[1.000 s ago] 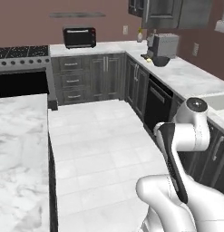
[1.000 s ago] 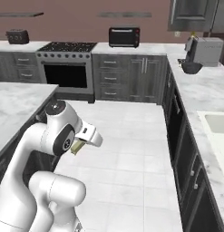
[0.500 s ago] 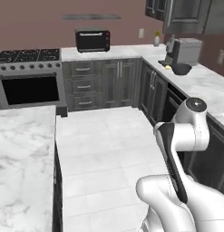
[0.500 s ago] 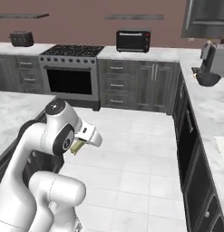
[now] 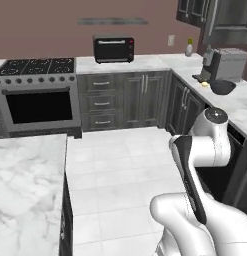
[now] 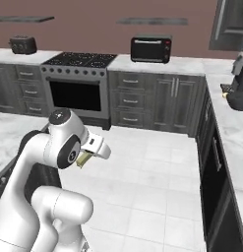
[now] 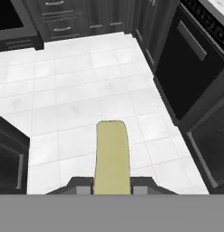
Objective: Pick the egg and butter from the fridge and place them by the bowl for mixing.
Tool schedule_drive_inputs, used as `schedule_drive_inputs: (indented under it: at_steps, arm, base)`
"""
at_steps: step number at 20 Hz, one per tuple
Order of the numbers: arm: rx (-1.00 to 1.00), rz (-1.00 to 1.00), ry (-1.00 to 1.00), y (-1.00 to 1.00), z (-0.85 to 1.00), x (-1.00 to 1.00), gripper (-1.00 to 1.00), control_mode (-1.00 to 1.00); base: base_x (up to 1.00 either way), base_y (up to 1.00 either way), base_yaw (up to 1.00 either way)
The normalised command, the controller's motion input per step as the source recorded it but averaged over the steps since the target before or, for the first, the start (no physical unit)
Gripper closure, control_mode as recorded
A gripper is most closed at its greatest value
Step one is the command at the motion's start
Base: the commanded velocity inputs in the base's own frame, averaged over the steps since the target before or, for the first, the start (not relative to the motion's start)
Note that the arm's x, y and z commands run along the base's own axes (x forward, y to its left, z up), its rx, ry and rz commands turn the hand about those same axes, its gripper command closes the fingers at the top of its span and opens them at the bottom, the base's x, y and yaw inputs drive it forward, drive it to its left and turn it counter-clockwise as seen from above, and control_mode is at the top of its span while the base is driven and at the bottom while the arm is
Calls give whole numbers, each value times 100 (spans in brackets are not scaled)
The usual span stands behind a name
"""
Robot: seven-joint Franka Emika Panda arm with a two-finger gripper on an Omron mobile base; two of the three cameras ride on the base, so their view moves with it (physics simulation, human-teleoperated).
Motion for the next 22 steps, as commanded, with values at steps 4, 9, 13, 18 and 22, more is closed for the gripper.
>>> schedule_drive_inputs:
  at_steps: [4,9,13,18,22]
  arm:
    - [0,0,0,0,0,0,100,100]
    - [0,0,0,0,0,0,100,100]
    - [0,0,0,0,0,0,100,100]
    - [0,0,0,0,0,0,100,100]
    - [0,0,0,0,0,0,100,100]
  base:
    - [79,-23,7]
    - [79,-24,6]
    - [78,-25,6]
    - [78,-26,6]
    - [77,-29,5]
